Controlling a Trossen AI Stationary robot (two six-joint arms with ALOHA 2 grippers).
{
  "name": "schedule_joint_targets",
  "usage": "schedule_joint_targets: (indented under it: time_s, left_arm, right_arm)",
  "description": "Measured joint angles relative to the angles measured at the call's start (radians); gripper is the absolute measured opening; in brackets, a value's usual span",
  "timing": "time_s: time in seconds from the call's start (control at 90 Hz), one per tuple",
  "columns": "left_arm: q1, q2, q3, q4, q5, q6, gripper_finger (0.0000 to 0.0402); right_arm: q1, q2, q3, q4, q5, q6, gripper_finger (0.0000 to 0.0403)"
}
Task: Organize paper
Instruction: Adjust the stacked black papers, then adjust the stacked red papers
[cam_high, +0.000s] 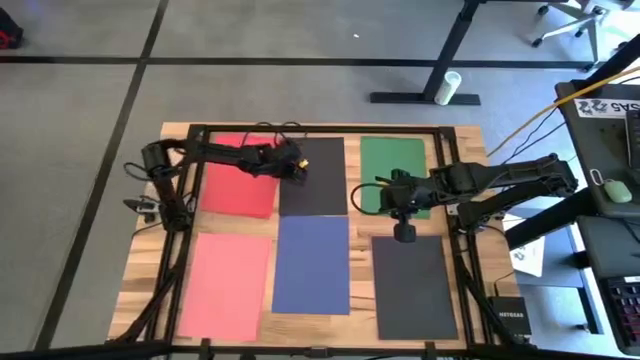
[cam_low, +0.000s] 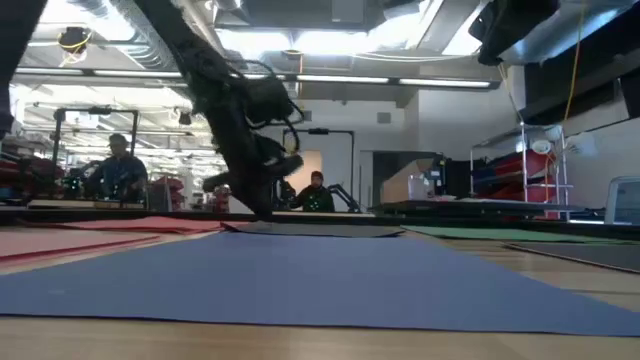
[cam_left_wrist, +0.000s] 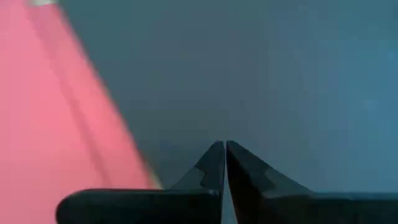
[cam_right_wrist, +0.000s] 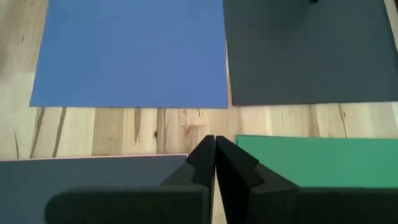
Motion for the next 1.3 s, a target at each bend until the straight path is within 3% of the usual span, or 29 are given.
schedule_joint_targets:
  time_s: [0.344,0.578,0.756,1.022,1.3]
  left_arm:
    - [-0.025,0.142,0.196,-0.042,-0.009,0.090,0.0000]
    - [-0.027,0.103,0.332,-0.325,-0.116,0.137,0.0000]
    - [0.018,0.096,0.324,-0.387,-0.132,0.116,0.0000]
    - [0.089,0.141,0.270,-0.354,-0.137,0.091,0.0000]
    - [0.102,0.151,0.254,-0.372,-0.167,0.100,0.0000]
  right_arm:
    - [0.000,0.000,0.000,-0.002,0.000,0.000,0.0001]
    - [0.000,0.000,0.000,-0.002,0.000,0.000,0.0001]
    - [0.000,0.000,0.000,-0.001,0.000,0.003,0.0001]
    - [0.000,0.000,0.000,-0.006,0.000,0.010,0.0001]
    - [0.000,0.000,0.000,-0.008,0.000,0.009,0.0001]
